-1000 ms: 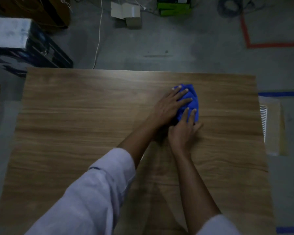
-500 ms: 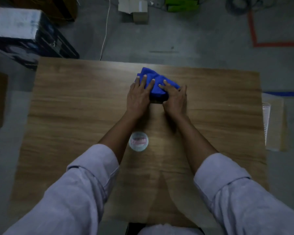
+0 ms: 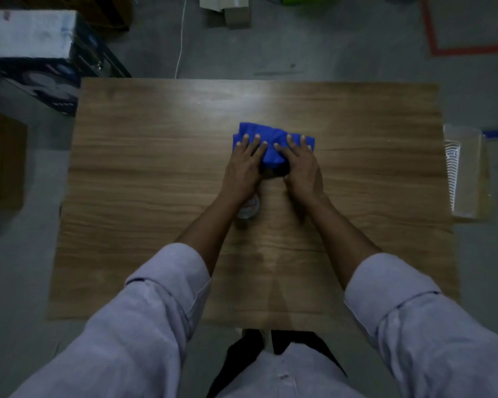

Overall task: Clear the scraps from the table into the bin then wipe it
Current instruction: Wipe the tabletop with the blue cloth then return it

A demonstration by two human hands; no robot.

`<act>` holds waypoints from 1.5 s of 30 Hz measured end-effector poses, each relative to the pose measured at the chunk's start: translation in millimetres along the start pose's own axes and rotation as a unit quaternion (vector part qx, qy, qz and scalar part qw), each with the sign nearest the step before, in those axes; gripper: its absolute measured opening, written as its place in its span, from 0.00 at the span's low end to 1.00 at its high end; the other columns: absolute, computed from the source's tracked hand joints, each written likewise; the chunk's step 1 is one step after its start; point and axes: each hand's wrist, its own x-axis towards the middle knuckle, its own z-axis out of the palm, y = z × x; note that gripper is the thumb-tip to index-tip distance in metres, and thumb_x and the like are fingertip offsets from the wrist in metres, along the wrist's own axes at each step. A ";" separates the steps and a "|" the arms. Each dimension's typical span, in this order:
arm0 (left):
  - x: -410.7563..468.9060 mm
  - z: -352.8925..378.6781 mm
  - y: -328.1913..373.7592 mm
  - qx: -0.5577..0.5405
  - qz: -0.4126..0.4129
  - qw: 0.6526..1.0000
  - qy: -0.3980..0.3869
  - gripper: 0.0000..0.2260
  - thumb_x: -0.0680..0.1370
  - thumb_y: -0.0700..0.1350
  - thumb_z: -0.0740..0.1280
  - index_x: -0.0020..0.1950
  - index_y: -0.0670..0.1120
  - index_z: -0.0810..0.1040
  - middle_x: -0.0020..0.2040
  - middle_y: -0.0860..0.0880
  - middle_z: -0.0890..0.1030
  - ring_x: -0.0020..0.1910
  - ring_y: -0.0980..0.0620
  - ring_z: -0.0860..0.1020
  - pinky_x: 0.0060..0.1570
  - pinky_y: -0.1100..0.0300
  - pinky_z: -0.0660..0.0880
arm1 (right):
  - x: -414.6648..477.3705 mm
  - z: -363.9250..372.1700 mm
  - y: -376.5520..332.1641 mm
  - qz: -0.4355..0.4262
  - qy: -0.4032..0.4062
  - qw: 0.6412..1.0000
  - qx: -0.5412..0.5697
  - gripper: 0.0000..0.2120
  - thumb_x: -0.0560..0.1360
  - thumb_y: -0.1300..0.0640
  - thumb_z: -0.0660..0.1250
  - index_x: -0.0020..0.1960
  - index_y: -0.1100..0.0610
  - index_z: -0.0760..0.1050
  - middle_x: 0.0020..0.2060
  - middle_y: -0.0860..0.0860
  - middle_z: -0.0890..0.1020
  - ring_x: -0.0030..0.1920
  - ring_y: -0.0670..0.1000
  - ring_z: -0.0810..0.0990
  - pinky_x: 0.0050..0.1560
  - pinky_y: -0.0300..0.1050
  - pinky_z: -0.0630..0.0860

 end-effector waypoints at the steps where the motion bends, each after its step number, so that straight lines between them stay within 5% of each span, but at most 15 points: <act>1: -16.0 3.2 1.9 -0.010 0.004 1.000 0.002 0.27 0.73 0.35 0.67 0.74 0.37 0.73 0.74 0.34 0.71 0.75 0.29 0.66 0.74 0.37 0.61 | -15.8 2.5 0.3 -0.001 -0.005 1.000 0.004 0.39 0.68 0.73 0.67 0.77 0.53 0.71 0.79 0.58 0.65 0.81 0.65 0.56 0.80 0.53 0.48; 5: -79.9 -7.3 31.9 0.003 0.010 0.998 -0.059 0.25 0.74 0.38 0.63 0.73 0.38 0.74 0.73 0.36 0.73 0.74 0.31 0.69 0.73 0.39 0.65 | -83.0 -0.3 -8.8 0.025 -0.053 0.998 0.011 0.38 0.68 0.73 0.67 0.76 0.53 0.72 0.78 0.57 0.67 0.81 0.62 0.57 0.80 0.49 0.51; 9: -91.0 -31.1 47.6 0.022 0.004 0.999 -0.038 0.24 0.74 0.41 0.68 0.71 0.42 0.76 0.69 0.38 0.77 0.67 0.35 0.75 0.66 0.47 0.67 | -106.5 -26.3 -28.0 0.040 0.027 0.999 0.001 0.30 0.70 0.69 0.64 0.70 0.51 0.78 0.70 0.56 0.77 0.68 0.62 0.76 0.65 0.52 0.73; 11: -84.8 -25.6 45.7 0.025 0.004 1.000 -0.007 0.27 0.75 0.38 0.68 0.75 0.42 0.72 0.74 0.38 0.72 0.72 0.34 0.70 0.69 0.44 0.65 | -98.3 -28.2 -28.4 0.026 0.073 0.997 -0.013 0.32 0.69 0.70 0.65 0.70 0.52 0.78 0.72 0.58 0.75 0.72 0.64 0.72 0.70 0.56 0.71; 16: -109.0 17.2 31.7 0.027 -0.001 0.996 -0.081 0.28 0.83 0.41 0.60 0.83 0.47 0.55 0.83 0.44 0.53 0.82 0.37 0.48 0.79 0.44 0.46 | -115.4 13.4 -13.4 0.043 -0.024 0.999 0.013 0.37 0.71 0.71 0.66 0.78 0.52 0.69 0.81 0.57 0.61 0.82 0.63 0.52 0.81 0.55 0.48; 20: -158.5 15.5 44.3 0.027 0.000 0.995 -0.096 0.26 0.82 0.42 0.61 0.81 0.47 0.62 0.82 0.44 0.60 0.81 0.37 0.55 0.76 0.46 0.55 | -165.0 22.6 -21.7 0.057 -0.040 0.997 0.037 0.38 0.69 0.73 0.66 0.77 0.53 0.71 0.80 0.56 0.64 0.82 0.62 0.53 0.80 0.52 0.51; 25: -165.5 -30.9 55.0 0.044 -0.006 0.987 -0.152 0.26 0.77 0.42 0.68 0.76 0.48 0.72 0.72 0.41 0.75 0.69 0.38 0.74 0.64 0.48 0.71 | -195.1 -21.6 -33.7 0.051 -0.058 0.997 -0.010 0.28 0.72 0.65 0.65 0.71 0.51 0.78 0.66 0.60 0.80 0.64 0.63 0.78 0.61 0.52 0.74; 28: -173.2 -22.5 57.7 0.044 0.030 0.994 -0.097 0.28 0.78 0.44 0.69 0.78 0.48 0.68 0.79 0.46 0.68 0.76 0.41 0.66 0.69 0.48 0.65 | -198.4 -17.3 -31.6 0.038 -0.012 0.999 0.013 0.33 0.69 0.69 0.65 0.72 0.54 0.76 0.72 0.61 0.75 0.70 0.64 0.74 0.70 0.55 0.70; 32: -221.4 24.6 46.3 -0.006 0.033 0.992 -0.119 0.30 0.81 0.40 0.63 0.82 0.50 0.60 0.83 0.48 0.55 0.83 0.41 0.49 0.78 0.45 0.48 | -229.3 34.5 -19.4 0.025 -0.074 0.997 -0.001 0.38 0.66 0.74 0.67 0.76 0.56 0.72 0.79 0.61 0.63 0.80 0.68 0.56 0.79 0.62 0.53; 37: -269.6 37.4 43.5 -0.031 0.049 0.991 -0.125 0.28 0.79 0.38 0.61 0.80 0.48 0.65 0.82 0.47 0.60 0.82 0.40 0.52 0.78 0.43 0.49 | -282.3 58.9 -25.5 0.046 -0.028 0.998 0.024 0.40 0.63 0.77 0.65 0.74 0.56 0.74 0.78 0.60 0.67 0.80 0.66 0.57 0.79 0.61 0.56; 42: -328.0 46.6 49.6 -0.079 0.052 0.990 -0.103 0.32 0.72 0.43 0.48 0.75 0.44 0.73 0.78 0.45 0.68 0.80 0.40 0.58 0.77 0.43 0.51 | -338.5 67.1 -37.3 0.073 -0.036 0.996 0.046 0.36 0.64 0.76 0.67 0.70 0.57 0.78 0.76 0.60 0.70 0.79 0.65 0.61 0.77 0.62 0.63; 45: -355.9 47.7 51.3 -0.083 0.066 0.986 -0.127 0.33 0.68 0.38 0.52 0.72 0.41 0.76 0.76 0.43 0.71 0.79 0.38 0.62 0.76 0.42 0.56 | -365.7 64.7 -53.9 0.086 -0.091 0.992 0.022 0.31 0.70 0.72 0.66 0.72 0.56 0.77 0.77 0.57 0.68 0.80 0.62 0.60 0.76 0.57 0.64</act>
